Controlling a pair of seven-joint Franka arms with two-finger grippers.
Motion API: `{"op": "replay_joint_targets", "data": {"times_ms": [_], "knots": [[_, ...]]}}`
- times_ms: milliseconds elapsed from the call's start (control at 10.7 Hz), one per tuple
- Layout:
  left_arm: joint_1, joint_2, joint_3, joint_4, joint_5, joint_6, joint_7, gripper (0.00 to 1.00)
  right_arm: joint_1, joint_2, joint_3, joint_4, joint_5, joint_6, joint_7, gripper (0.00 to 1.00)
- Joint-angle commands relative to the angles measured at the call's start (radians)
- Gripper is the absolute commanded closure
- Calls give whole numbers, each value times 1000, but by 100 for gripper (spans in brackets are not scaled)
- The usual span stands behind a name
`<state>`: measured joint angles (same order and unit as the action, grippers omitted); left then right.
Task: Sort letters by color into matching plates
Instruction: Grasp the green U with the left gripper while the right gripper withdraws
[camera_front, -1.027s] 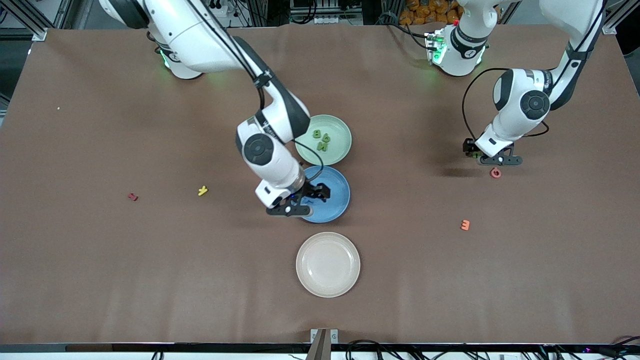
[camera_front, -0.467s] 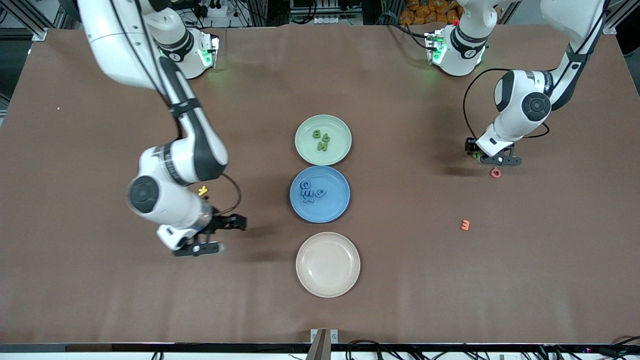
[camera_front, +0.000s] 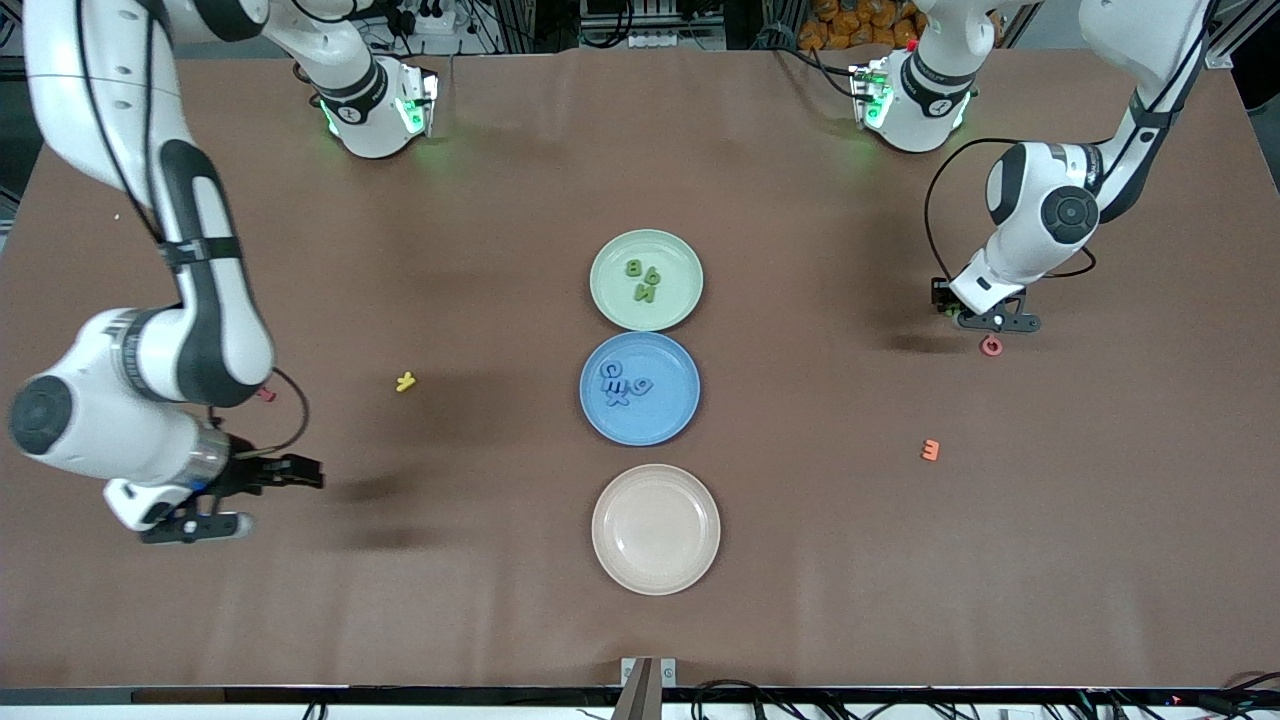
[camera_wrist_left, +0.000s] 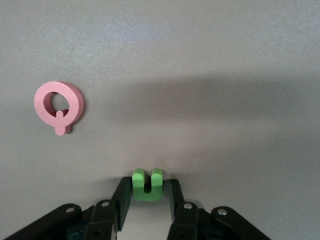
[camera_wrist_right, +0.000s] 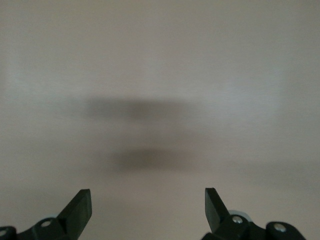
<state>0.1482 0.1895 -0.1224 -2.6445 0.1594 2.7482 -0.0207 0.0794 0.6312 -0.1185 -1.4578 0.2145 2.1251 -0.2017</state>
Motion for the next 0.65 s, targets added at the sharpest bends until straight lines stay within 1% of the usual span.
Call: {"op": "replay_joint_targets", "data": {"times_ms": [0, 93, 187, 373, 467, 560], "knots": [[-7, 16, 6, 9, -29, 16, 34, 100, -75, -53, -3, -22, -45, -48, -96, 0], [-9, 13, 6, 18, -29, 15, 30, 100, -76, -74, -21, -24, -73, -85, -88, 0], [-10, 8, 3, 30, -28, 13, 30, 100, -75, -103, -44, -33, -96, -156, -87, 0], [-30, 1, -6, 63, -29, 7, 27, 100, -75, -219, -47, -109, -141, -265, -82, 0], [-56, -1, -8, 79, -29, 5, 18, 100, -72, -278, -47, -117, -170, -359, -64, 0], [-73, 1, -26, 101, -31, 2, -26, 100, -70, -330, -46, -110, -193, -458, -27, 0]]}}
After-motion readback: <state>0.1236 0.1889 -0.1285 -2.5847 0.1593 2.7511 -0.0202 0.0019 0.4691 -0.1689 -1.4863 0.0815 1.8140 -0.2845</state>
